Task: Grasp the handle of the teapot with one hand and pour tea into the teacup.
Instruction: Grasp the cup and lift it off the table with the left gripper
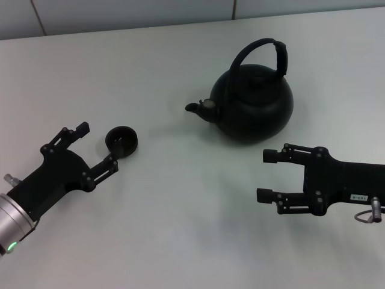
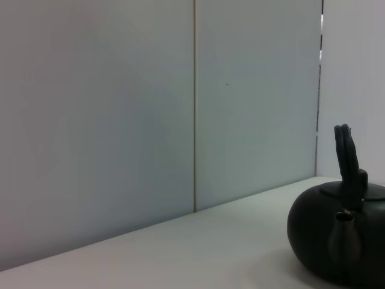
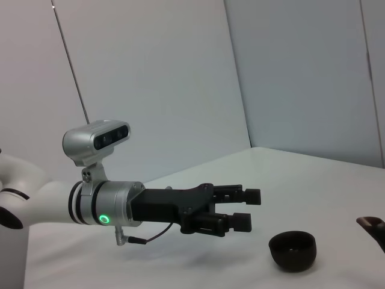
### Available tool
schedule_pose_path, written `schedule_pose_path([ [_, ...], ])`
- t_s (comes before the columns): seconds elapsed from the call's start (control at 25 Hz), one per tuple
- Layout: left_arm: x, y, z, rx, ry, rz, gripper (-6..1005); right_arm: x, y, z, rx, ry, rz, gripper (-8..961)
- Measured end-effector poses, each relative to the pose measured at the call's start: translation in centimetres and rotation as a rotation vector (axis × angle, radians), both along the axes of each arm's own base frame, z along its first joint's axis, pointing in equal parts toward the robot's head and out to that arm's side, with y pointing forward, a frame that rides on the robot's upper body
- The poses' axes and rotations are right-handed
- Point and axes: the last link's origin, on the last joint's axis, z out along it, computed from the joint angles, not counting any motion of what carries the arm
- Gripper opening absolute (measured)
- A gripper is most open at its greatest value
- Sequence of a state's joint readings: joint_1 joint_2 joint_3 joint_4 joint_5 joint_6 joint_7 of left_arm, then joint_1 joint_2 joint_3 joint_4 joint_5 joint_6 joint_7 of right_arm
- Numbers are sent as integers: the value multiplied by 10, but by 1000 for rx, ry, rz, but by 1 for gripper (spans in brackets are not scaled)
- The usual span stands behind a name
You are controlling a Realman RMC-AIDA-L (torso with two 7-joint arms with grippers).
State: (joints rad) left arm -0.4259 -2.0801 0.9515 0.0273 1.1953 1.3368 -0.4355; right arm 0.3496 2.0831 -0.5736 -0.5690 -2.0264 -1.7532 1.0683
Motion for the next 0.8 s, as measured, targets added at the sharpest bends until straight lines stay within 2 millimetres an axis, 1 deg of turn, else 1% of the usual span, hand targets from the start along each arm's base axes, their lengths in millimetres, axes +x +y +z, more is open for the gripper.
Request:
schedule_pose_path([
  [0.28,0,4,-2,-10,11,13,836,1,0,1,8,3,-8,826],
  [0.52,-5,8,-9,-35,52,61,836,1,2,3,13,-2,-3,826],
  [0.72,-6,10,-11,-43,62,70,836,0,3,4,15,-7,3,826],
  [0.8,-5,13,-15,-55,74,85,836,0,4,5,15,-7,4,826],
])
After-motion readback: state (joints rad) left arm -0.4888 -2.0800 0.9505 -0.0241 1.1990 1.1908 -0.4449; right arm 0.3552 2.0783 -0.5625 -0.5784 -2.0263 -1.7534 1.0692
